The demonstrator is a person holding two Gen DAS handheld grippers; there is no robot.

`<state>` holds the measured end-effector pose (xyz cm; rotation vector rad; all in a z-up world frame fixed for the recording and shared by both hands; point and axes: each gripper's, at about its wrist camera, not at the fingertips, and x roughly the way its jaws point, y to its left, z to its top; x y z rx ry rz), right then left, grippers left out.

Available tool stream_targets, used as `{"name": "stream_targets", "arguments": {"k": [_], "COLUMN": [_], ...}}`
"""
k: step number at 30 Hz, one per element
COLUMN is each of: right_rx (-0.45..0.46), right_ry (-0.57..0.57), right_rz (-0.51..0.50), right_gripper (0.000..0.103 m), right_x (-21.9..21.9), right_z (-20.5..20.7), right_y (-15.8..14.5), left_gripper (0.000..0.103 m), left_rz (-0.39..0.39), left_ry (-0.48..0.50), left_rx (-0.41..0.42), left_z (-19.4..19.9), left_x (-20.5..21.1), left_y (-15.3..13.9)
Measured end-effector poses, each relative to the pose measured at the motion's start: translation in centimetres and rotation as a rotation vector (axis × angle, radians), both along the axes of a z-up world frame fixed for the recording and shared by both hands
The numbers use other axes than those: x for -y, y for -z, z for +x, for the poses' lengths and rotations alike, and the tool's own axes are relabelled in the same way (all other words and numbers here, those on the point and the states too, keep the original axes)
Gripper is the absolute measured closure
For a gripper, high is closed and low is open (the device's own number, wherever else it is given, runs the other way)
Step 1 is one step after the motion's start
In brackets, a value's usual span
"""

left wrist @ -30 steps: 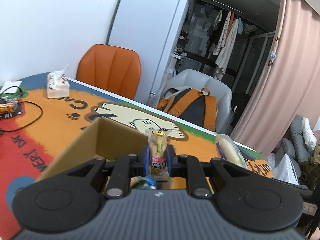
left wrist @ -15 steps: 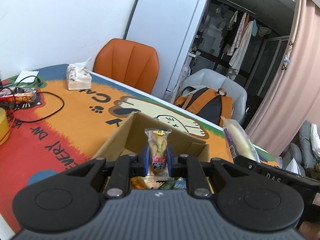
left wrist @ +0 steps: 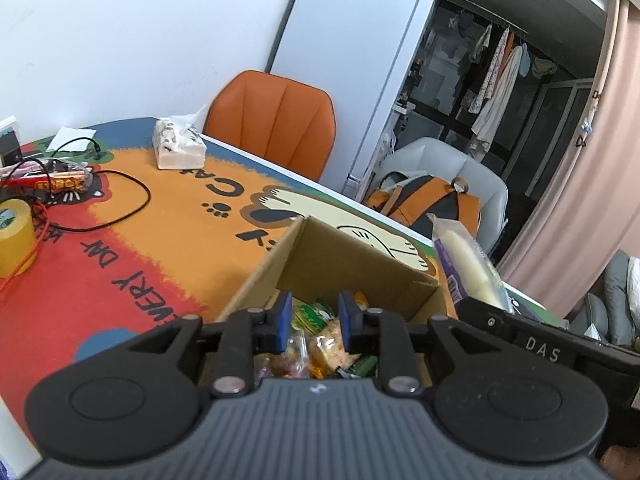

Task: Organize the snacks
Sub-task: 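Open left tool to drop snack stick while right tool lowers bread roll into box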

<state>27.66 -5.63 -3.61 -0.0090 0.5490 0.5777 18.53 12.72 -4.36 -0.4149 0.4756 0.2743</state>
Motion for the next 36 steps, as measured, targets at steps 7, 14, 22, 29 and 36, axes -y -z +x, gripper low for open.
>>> {"name": "stream_targets", "arguments": {"k": [7,14,22,29,36], "right_rx": [-0.003,-0.022,-0.026,-0.057,-0.045], "right_ry": [-0.027,-0.039,-0.054,-0.073,-0.084], "right_rz": [-0.019,-0.033,-0.045,-0.003,0.024], "right_gripper": [0.071,0.071,0.071,0.059,0.047], "right_x": [-2.1,-3.7,-5.6,-6.5,-5.8], "right_z": [-0.8,-1.3,-1.8,-1.6,-2.0], "right_y": [0.0,0.2,-0.1,0.0,-0.6], "left_gripper": [0.078,0.068,0.066,0.062,0.060], "left_rz": [-0.007,-0.005,-0.019,-0.021,-0.027], "left_ry": [-0.019,-0.029,-0.081,-0.093,-0.098], "left_rx": [0.010,0.033,0.038,0.036,0.031], "left_z": [-1.0,-1.9,-3.0,-3.4,-3.4], "left_x": [-1.5,-2.4,-4.4,-5.1,-5.0], "left_y": [-0.2,-0.4,-0.4,-0.3,0.0]}}
